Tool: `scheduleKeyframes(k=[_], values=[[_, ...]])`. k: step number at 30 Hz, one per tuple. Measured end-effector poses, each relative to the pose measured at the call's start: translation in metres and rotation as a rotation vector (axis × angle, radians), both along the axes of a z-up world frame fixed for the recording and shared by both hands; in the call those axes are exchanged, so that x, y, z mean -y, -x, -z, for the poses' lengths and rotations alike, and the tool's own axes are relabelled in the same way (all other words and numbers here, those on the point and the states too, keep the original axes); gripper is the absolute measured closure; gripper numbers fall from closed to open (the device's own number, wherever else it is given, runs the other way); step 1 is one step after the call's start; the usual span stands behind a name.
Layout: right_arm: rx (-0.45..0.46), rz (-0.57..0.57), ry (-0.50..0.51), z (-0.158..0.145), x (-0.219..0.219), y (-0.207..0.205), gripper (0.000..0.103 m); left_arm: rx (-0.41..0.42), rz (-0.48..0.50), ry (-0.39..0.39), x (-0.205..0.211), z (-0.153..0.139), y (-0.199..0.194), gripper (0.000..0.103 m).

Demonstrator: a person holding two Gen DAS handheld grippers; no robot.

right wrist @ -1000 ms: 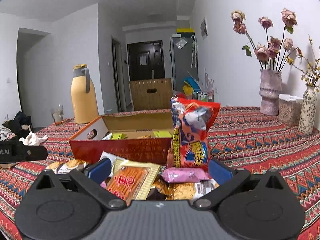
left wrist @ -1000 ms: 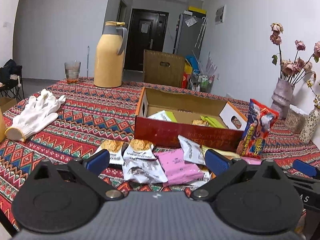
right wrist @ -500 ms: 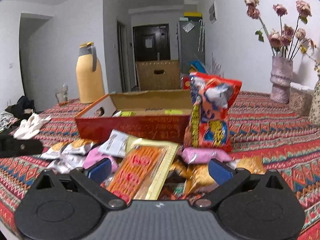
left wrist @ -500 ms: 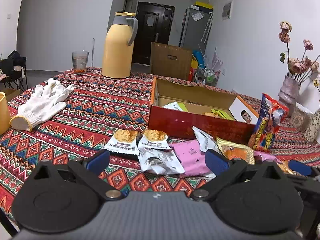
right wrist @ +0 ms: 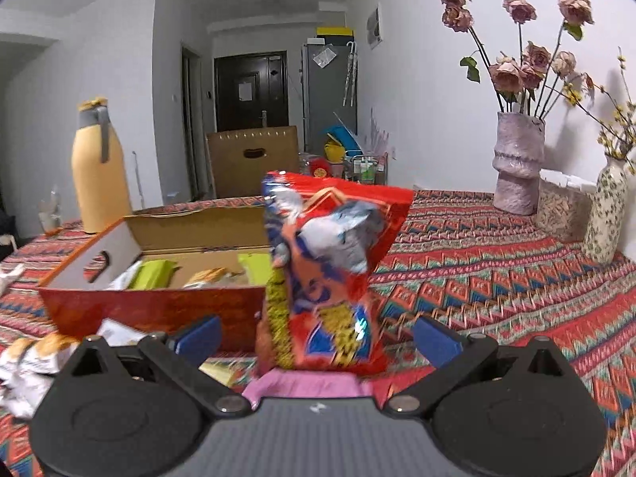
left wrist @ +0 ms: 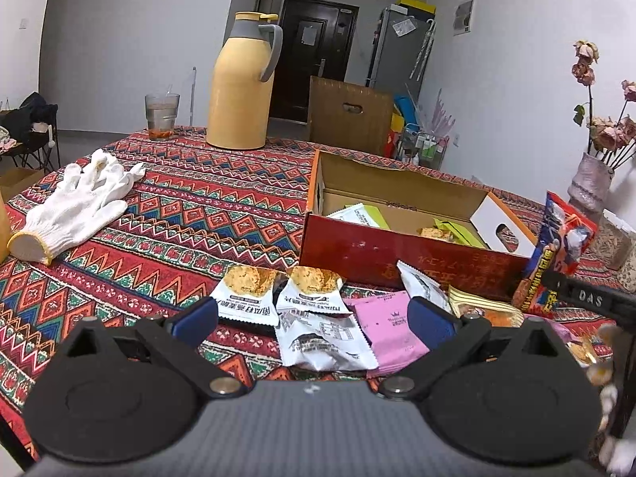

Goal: Organize snacks
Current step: 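Grasp a white cookie packet with the left tool while the right tool holds the chip bag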

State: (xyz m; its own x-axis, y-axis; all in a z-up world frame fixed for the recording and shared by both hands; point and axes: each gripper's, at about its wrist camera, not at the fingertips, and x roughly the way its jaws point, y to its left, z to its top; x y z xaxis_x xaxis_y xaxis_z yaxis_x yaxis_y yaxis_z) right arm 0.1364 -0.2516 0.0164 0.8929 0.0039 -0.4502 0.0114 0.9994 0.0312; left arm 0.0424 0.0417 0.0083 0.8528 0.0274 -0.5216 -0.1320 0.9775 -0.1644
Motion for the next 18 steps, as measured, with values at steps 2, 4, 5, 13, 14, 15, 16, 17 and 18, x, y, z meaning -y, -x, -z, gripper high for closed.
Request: scheduleKeyframes(k=[2, 4, 5, 13, 14, 15, 16, 17, 18], values=[[-0.011, 0.003, -0.002, 0.001, 0.002, -0.013, 0.000, -0.008, -0.008, -0.002, 0.001, 0.001, -0.004, 0.000], [-0.026, 0.008, -0.002, 0.003, 0.004, -0.025, 0.000, -0.009, -0.011, -0.008, 0.002, 0.001, -0.006, 0.000], [-0.029, 0.007, -0.001, 0.004, 0.005, -0.028, 0.000, -0.008, -0.012, -0.010, 0.003, 0.001, -0.007, 0.000], [-0.048, -0.035, 0.008, 0.011, 0.000, -0.045, 0.005, -0.005, 0.004, -0.008, 0.009, 0.000, -0.012, 0.000], [-0.050, -0.042, 0.003, 0.011, 0.001, -0.046, 0.009, -0.005, 0.005, -0.010, 0.009, 0.000, -0.013, 0.000], [-0.052, -0.048, -0.002, 0.012, 0.001, -0.046, 0.014, -0.006, 0.004, -0.012, 0.010, 0.000, -0.013, 0.000], [-0.055, -0.051, -0.006, 0.013, 0.001, -0.047, 0.016, -0.006, 0.002, -0.013, 0.010, 0.000, -0.013, 0.000], [-0.057, -0.054, -0.010, 0.014, 0.001, -0.048, 0.020, -0.007, 0.000, -0.013, 0.009, 0.000, -0.013, 0.000], [-0.059, -0.056, -0.013, 0.014, 0.002, -0.048, 0.023, -0.007, -0.002, -0.013, 0.009, 0.000, -0.013, 0.000]])
